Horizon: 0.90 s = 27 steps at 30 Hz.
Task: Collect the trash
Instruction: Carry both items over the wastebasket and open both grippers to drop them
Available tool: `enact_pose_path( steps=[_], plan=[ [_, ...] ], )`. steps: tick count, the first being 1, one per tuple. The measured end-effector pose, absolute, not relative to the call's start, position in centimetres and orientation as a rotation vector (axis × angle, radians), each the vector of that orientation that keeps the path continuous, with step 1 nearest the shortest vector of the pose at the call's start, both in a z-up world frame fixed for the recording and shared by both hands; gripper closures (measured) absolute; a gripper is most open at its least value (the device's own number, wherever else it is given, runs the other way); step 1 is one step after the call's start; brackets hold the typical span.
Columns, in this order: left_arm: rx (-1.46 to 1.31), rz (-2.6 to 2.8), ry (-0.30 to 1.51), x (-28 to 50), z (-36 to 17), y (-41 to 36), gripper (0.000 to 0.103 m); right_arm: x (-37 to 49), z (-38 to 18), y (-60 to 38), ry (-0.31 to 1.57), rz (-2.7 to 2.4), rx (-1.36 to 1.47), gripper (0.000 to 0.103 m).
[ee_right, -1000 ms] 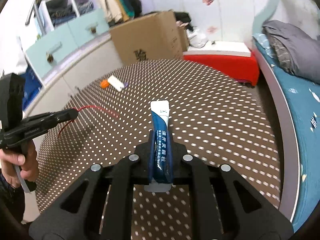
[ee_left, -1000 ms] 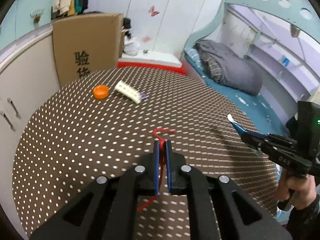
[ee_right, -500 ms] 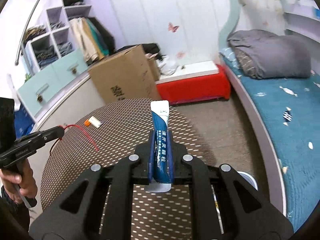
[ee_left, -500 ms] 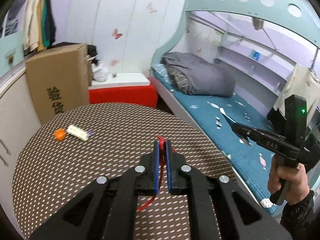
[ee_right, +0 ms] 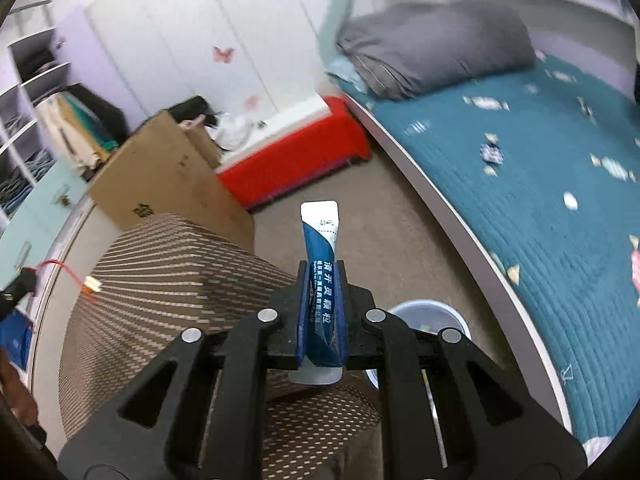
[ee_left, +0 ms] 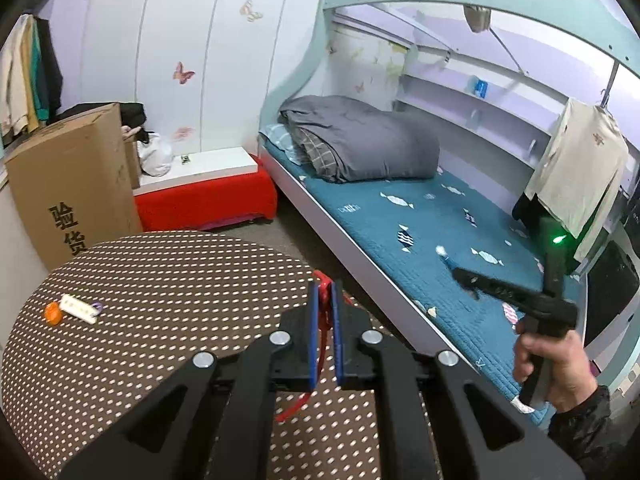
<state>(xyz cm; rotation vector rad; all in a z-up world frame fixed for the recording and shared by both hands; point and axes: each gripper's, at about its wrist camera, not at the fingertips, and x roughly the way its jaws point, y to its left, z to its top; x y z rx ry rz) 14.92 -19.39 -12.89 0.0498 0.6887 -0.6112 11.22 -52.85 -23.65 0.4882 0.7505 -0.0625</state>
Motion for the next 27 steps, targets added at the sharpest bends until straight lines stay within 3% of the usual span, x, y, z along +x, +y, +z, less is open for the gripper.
enact_pose_path(
  steps=[6, 8, 9, 10, 11, 15, 27],
  plan=[
    [0.089, -0.637, 0.711, 16.7, -13.9, -23.4, 0.097, 13.7, -31.1, -55.7, 0.866, -0.119, 0.585, 0.091],
    [0.107, -0.647, 0.722, 17.4, -14.3, -25.0, 0.097, 14.4, -33.3, -56.4, 0.897, -0.122, 0.619, 0.084],
    [0.113, -0.652, 0.727, 17.6, -14.5, -25.7, 0.097, 15.0, -34.9, -56.8, 0.933, -0.133, 0.632, 0.074],
    [0.120, -0.656, 0.732, 17.9, -14.7, -26.4, 0.097, 15.3, -36.1, -57.2, 0.958, -0.144, 0.643, 0.043],
    [0.133, -0.664, 0.743, 18.3, -15.2, -27.6, 0.097, 15.4, -37.1, -57.6, 0.969, -0.162, 0.658, 0.035],
    [0.169, -0.697, 0.781, 19.2, -16.7, -31.1, 0.097, 13.8, -38.6, -59.7, 0.949, -0.198, 0.750, 0.034],
    [0.317, -0.814, 1.028, 21.8, -25.2, -43.2, 0.097, 6.4, -33.9, -64.2, 0.788, -0.284, 0.778, 0.022]
  ],
)
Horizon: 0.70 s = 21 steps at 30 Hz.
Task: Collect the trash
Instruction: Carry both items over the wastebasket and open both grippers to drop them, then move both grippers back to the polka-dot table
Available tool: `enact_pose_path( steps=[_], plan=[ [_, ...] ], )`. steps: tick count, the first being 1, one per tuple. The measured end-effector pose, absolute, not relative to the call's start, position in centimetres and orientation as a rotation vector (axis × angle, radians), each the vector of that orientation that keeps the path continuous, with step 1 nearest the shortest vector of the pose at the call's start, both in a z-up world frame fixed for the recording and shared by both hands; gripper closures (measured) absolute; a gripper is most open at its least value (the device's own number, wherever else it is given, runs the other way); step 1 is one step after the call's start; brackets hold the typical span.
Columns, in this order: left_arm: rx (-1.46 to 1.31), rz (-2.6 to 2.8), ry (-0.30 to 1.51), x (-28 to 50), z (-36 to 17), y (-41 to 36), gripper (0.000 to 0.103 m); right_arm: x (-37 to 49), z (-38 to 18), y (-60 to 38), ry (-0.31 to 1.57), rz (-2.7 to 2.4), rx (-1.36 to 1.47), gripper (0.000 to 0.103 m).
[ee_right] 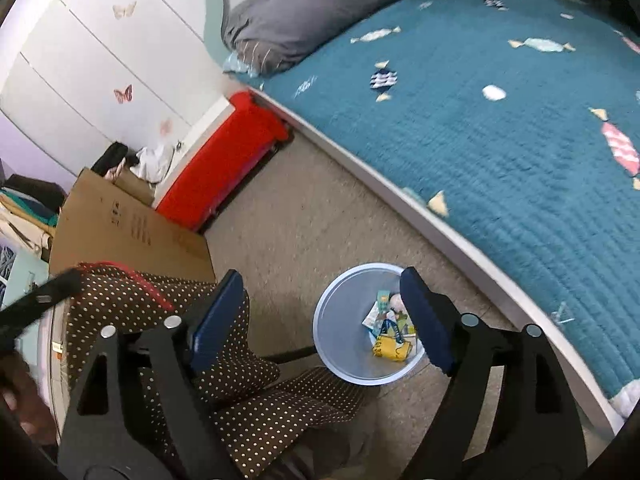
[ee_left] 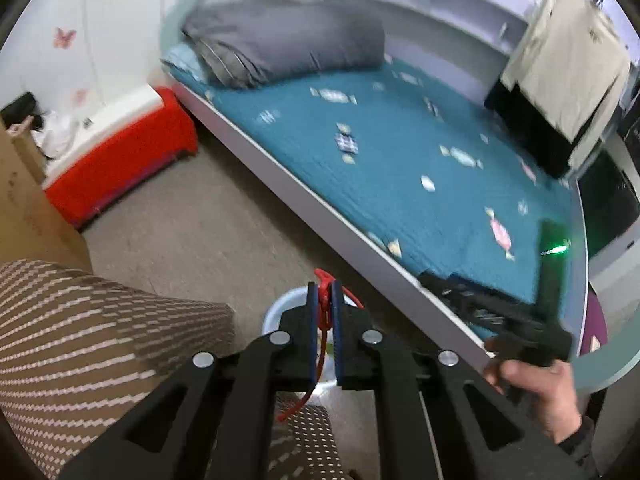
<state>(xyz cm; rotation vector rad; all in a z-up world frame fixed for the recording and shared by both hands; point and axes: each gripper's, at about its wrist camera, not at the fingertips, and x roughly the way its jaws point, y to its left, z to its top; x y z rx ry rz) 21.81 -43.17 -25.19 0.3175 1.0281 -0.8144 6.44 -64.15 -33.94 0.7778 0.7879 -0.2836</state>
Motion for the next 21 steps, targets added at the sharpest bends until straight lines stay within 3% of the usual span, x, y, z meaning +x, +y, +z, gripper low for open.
enact_pose_path(
  steps=[5, 6, 8, 9, 11, 21],
  plan=[
    [0.381, -0.834, 1.101, 22.7, -27.9, -46.4, 0.094, 5.0, -32.4, -64.5, 0.751, -0.282, 0.789, 0.020],
    [0.402, -0.844, 1.124, 22.9, -28.5, -47.1, 0.088, 4.9, -32.2, -64.5, 0.746, -0.279, 0.790, 0.019],
    [0.437, -0.842, 1.167, 23.4, -29.3, -47.8, 0.042, 4.9, -31.4, -64.2, 0.734, -0.281, 0.783, 0.016],
    [0.446, -0.816, 1.166, 23.5, -29.5, -47.8, 0.012, 4.8, -31.2, -64.0, 0.731, -0.290, 0.777, 0.014],
    [0.444, -0.768, 1.119, 23.6, -28.8, -46.9, 0.011, 4.8, -30.8, -63.7, 0.727, -0.305, 0.771, 0.006],
    [0.348, -0.650, 0.964, 22.0, -22.3, -40.3, 0.009, 5.5, -27.6, -59.6, 0.733, -0.329, 0.662, 0.006]
  ],
)
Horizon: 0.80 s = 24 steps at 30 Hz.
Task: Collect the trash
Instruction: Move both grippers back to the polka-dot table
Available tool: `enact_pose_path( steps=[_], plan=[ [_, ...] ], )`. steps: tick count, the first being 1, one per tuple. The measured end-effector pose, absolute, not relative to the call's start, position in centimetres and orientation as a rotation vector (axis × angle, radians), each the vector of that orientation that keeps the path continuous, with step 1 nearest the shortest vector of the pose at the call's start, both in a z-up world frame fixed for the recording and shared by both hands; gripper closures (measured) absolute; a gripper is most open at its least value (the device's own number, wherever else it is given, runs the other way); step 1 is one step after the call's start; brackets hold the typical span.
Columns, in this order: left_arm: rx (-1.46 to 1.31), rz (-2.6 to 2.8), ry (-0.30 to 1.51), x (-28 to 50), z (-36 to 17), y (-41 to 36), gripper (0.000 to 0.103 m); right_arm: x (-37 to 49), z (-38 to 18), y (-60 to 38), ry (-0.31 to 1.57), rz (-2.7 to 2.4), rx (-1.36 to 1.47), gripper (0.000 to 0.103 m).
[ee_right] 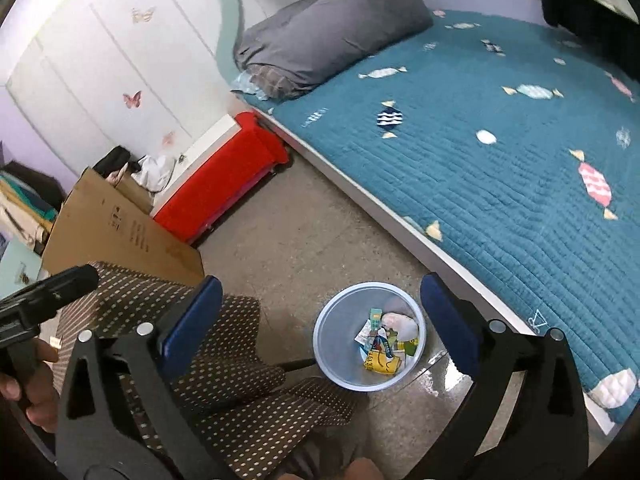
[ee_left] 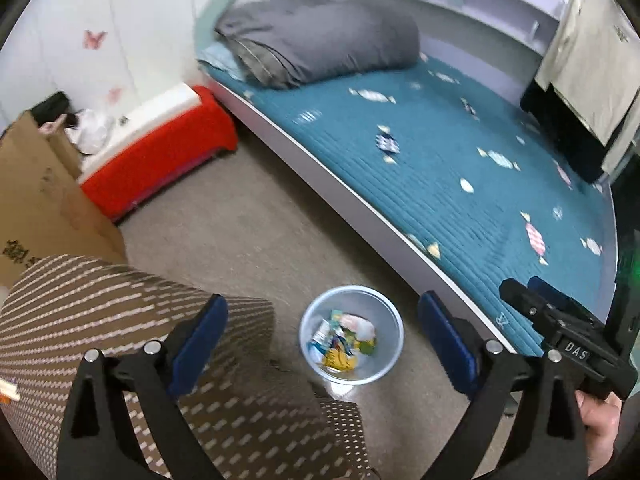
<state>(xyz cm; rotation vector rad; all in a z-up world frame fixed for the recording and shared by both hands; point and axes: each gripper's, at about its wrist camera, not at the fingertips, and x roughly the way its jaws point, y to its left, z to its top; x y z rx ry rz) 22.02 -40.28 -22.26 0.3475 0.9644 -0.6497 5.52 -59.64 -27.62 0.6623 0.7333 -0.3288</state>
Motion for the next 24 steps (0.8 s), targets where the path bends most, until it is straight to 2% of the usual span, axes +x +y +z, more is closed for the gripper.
enact_pose_path(
  steps=[13, 24],
  plan=[
    [0.241, -0.589, 0.803, 17.8, -15.5, -30.2, 0.008, 7.6, -19.6, -49.7, 0.689, -0.187, 0.506, 0.006],
    [0.076, -0.451, 0.703, 16.0, -11.6, -17.0, 0.008, 10.6, -15.0, -38.9, 0.699, 0.008, 0.344, 0.006]
  ],
)
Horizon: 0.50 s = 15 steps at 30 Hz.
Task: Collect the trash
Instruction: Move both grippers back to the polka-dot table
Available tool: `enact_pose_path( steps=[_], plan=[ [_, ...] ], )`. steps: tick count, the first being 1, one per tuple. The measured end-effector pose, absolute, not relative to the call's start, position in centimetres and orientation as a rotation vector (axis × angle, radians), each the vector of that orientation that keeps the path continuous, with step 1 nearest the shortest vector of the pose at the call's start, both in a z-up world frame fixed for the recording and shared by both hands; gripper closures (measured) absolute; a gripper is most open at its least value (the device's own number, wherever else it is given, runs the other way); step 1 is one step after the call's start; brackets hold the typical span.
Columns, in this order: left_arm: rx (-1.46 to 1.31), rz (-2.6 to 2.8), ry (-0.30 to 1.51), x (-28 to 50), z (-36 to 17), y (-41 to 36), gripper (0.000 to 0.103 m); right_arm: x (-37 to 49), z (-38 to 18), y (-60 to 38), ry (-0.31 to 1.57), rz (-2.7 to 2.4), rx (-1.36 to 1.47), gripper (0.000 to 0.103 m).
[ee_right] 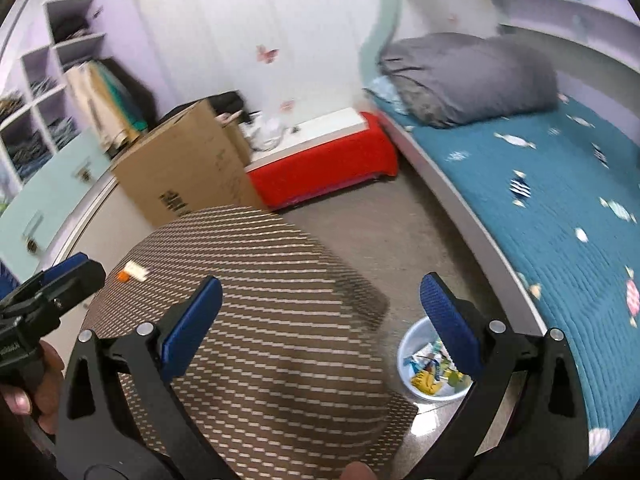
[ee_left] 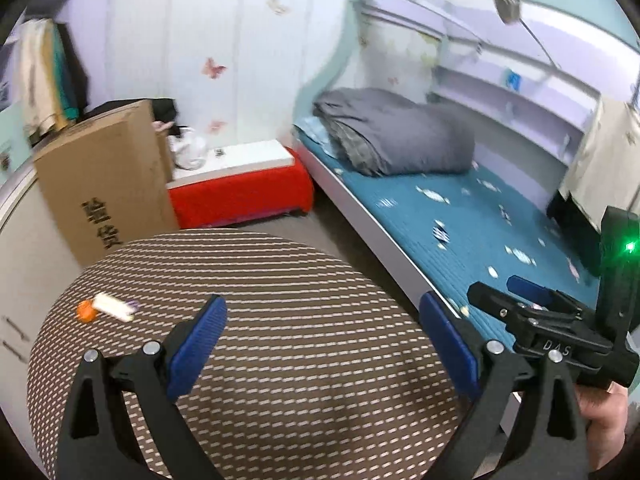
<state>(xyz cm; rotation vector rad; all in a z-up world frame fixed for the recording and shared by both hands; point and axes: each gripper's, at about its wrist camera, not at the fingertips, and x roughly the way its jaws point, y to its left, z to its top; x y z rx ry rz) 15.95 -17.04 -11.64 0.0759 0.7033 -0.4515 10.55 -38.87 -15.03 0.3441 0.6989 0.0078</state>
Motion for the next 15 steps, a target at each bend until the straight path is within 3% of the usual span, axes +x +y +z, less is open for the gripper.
enact_pose_path(
  steps=[15],
  plan=[
    [-0.062, -0.205, 0.683, 16.7, -13.1, -0.3, 0.008, 17.9, -15.8, -23.1, 0.790, 0.255, 0.148, 0.006]
  ],
)
